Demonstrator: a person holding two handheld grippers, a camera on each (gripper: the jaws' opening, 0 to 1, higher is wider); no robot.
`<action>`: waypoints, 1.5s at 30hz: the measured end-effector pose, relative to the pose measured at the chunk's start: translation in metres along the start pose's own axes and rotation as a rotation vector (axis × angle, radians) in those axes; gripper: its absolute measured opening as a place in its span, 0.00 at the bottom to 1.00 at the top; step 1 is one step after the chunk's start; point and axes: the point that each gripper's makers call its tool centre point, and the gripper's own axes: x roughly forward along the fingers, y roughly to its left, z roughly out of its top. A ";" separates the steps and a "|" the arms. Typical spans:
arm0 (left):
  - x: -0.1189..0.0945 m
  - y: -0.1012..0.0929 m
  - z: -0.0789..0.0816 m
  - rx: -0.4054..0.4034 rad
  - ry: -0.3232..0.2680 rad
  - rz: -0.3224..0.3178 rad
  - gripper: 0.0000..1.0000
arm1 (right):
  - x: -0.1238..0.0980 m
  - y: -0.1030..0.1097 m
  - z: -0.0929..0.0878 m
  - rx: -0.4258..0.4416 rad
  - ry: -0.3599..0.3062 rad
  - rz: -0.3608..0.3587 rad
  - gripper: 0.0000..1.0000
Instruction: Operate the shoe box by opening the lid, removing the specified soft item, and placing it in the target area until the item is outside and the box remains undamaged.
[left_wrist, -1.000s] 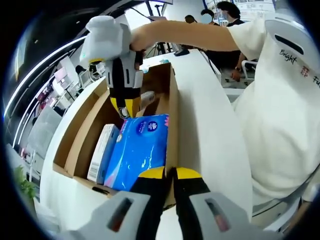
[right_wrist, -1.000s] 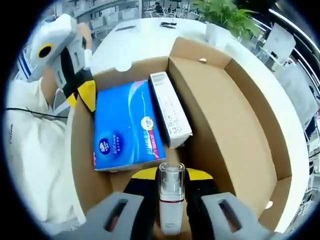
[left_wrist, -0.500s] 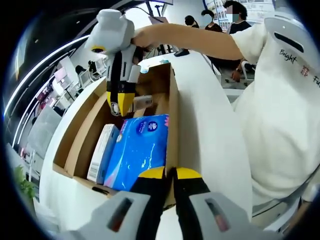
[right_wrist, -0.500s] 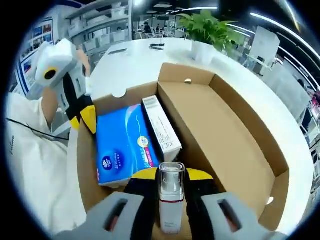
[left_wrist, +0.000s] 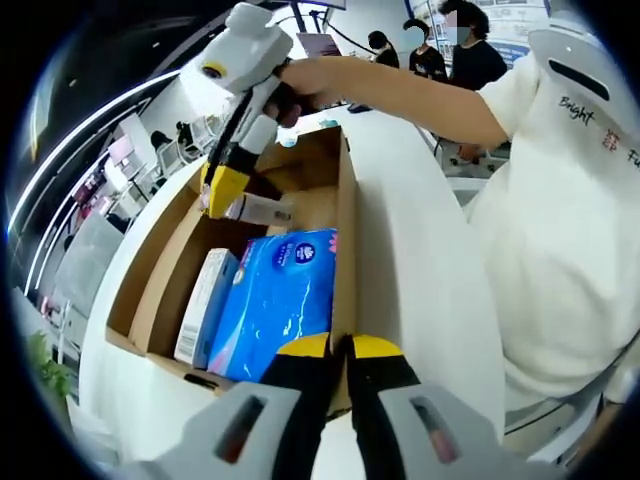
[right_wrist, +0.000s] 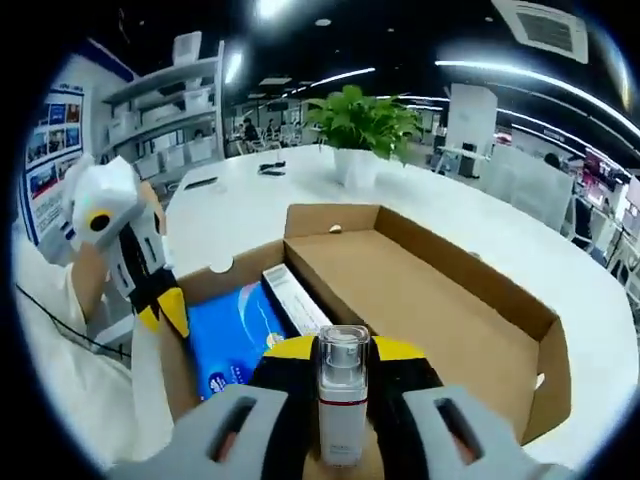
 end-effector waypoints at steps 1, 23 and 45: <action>0.000 0.000 0.000 0.000 0.001 0.000 0.05 | 0.000 0.001 0.001 -0.008 -0.014 0.008 0.18; 0.000 0.001 0.000 0.003 -0.006 0.009 0.05 | -0.033 -0.002 0.030 -0.079 -0.319 -0.120 0.18; 0.000 0.001 0.000 0.001 -0.008 0.011 0.05 | -0.070 -0.007 0.044 -0.037 -0.468 -0.153 0.18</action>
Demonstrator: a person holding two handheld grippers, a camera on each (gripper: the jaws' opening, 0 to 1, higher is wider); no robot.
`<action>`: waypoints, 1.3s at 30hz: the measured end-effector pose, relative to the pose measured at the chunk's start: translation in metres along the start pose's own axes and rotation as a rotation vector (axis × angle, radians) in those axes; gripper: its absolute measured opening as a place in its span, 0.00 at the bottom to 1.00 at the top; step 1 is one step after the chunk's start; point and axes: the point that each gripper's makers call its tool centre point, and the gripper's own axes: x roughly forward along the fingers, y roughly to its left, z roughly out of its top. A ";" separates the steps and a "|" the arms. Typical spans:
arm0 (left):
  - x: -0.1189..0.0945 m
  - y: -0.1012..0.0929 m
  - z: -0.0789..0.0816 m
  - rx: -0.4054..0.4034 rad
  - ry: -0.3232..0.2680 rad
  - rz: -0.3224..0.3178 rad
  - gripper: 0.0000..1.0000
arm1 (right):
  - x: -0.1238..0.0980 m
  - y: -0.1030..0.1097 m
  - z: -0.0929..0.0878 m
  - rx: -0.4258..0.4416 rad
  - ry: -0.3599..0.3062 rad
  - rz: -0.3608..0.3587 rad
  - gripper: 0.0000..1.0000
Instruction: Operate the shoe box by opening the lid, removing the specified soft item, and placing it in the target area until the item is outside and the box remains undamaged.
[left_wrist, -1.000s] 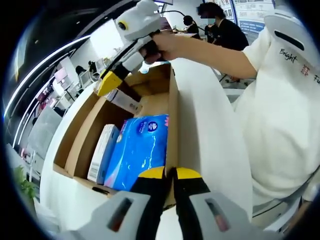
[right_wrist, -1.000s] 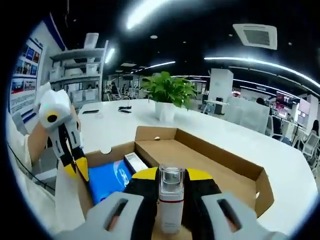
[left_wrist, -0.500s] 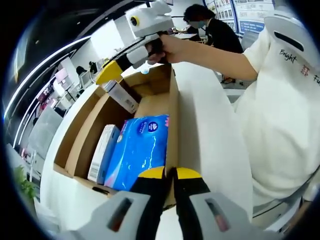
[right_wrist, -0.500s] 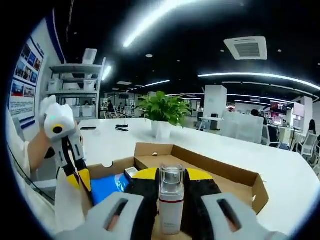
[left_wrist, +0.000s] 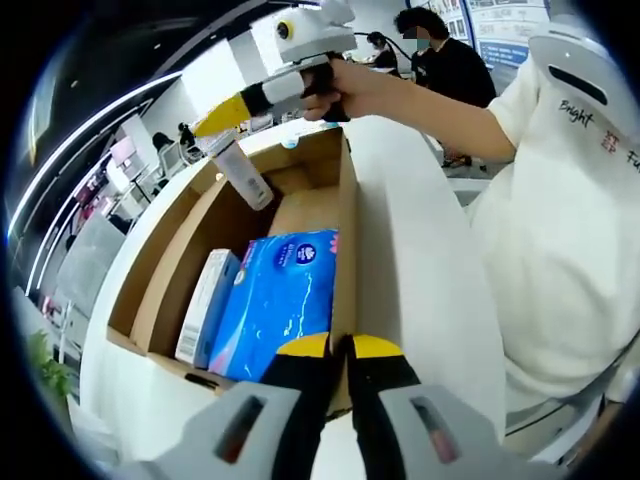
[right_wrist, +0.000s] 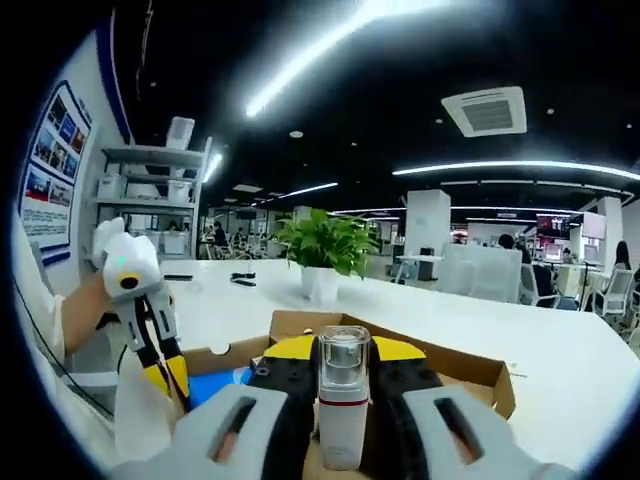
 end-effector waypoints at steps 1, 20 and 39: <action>0.000 0.000 0.000 -0.001 0.000 0.000 0.05 | -0.002 -0.001 0.001 -0.002 -0.004 -0.005 0.18; 0.001 -0.001 0.000 -0.004 0.004 0.004 0.06 | -0.037 -0.002 0.045 0.085 -0.098 -0.020 0.18; 0.001 -0.001 0.000 -0.006 0.007 0.000 0.06 | -0.063 -0.021 0.050 0.107 -0.120 -0.044 0.18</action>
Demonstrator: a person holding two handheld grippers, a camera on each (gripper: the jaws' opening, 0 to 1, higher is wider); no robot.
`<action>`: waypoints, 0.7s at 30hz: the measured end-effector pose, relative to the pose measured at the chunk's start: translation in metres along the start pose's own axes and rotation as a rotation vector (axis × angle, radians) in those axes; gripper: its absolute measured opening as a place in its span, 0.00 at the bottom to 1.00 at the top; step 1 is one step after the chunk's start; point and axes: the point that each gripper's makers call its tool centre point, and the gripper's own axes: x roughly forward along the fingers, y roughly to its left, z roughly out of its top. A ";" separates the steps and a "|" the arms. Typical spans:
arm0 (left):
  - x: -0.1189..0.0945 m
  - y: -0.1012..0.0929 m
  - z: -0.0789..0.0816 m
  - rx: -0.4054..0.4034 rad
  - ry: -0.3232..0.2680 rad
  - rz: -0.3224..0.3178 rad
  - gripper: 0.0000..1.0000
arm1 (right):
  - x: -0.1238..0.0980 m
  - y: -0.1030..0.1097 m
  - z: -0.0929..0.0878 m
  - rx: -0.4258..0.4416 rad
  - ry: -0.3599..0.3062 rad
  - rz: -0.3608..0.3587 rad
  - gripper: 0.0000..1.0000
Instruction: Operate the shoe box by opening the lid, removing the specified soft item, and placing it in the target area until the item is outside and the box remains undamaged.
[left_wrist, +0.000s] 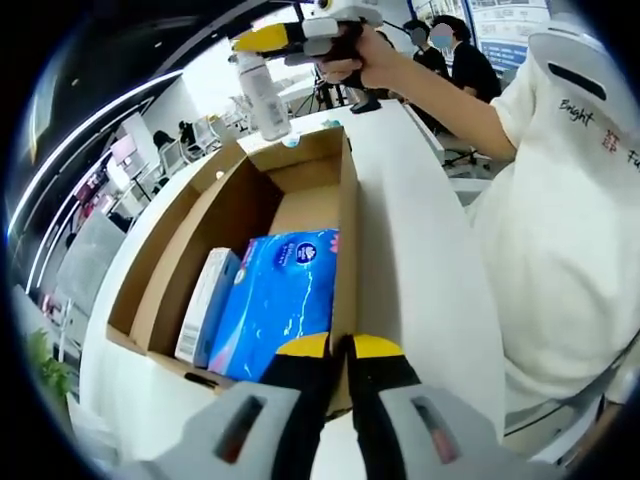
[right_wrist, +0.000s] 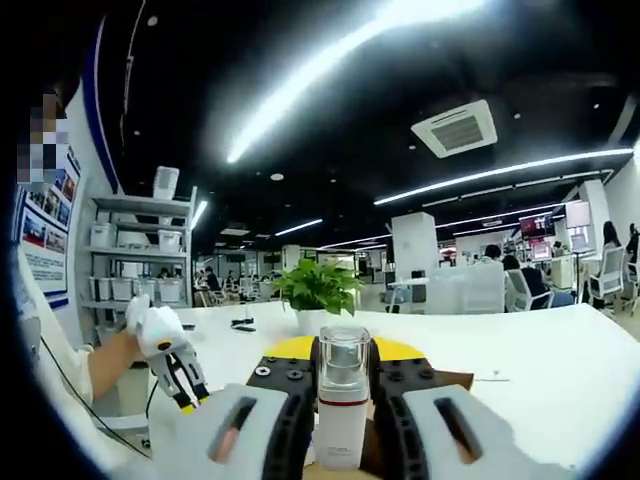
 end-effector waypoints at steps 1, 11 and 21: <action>0.000 0.000 0.000 -0.001 0.001 -0.001 0.06 | -0.001 -0.001 -0.001 -0.009 0.007 -0.007 0.18; 0.000 0.001 0.000 -0.003 0.002 0.001 0.06 | -0.016 -0.020 -0.006 -0.008 0.007 -0.061 0.18; 0.000 0.001 0.000 -0.003 0.001 0.002 0.06 | -0.028 -0.038 -0.010 -0.018 0.003 -0.125 0.18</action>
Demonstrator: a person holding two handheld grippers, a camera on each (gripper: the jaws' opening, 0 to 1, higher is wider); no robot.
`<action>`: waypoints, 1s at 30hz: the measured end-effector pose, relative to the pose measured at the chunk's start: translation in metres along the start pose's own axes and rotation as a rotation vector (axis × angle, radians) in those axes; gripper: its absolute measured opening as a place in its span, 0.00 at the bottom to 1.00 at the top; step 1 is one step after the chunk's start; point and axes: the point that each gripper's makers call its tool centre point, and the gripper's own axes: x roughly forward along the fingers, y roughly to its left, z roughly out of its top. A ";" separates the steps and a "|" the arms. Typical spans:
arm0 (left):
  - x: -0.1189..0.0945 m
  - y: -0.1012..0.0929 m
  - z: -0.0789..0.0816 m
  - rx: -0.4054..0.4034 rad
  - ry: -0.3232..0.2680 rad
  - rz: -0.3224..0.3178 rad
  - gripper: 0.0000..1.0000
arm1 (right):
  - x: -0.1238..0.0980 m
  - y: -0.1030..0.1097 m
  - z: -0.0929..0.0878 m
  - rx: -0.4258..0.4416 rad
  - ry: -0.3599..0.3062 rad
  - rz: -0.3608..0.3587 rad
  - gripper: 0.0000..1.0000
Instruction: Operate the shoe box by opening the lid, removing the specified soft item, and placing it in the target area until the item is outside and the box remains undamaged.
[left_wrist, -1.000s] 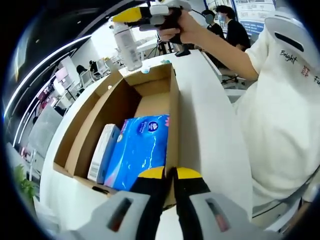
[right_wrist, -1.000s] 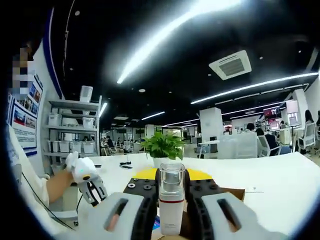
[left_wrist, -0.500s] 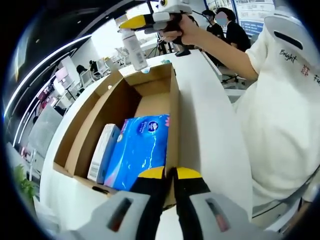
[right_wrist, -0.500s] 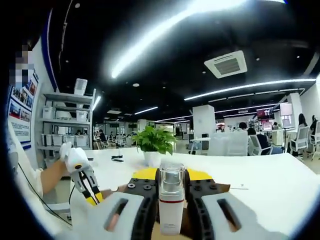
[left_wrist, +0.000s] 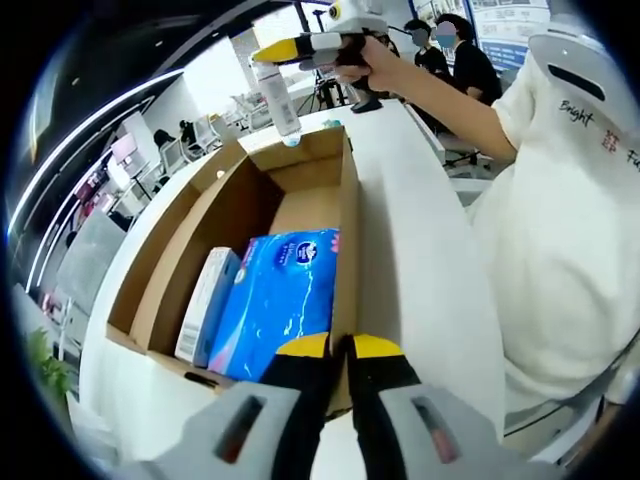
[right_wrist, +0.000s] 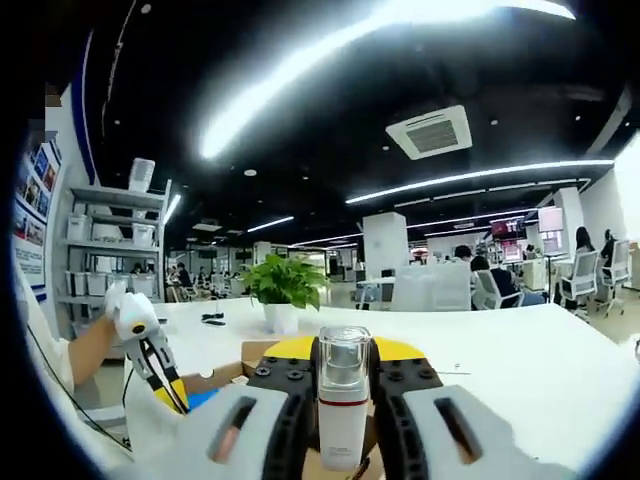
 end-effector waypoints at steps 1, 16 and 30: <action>0.000 0.000 0.000 0.000 0.000 0.000 0.06 | 0.000 -0.001 -0.002 -0.010 0.003 -0.009 0.18; 0.000 0.000 0.000 0.000 0.001 0.001 0.06 | -0.020 -0.039 0.005 -0.075 0.011 -0.133 0.18; 0.000 -0.002 0.000 0.022 -0.006 -0.003 0.05 | -0.047 -0.070 0.007 -0.163 -0.065 -0.205 0.18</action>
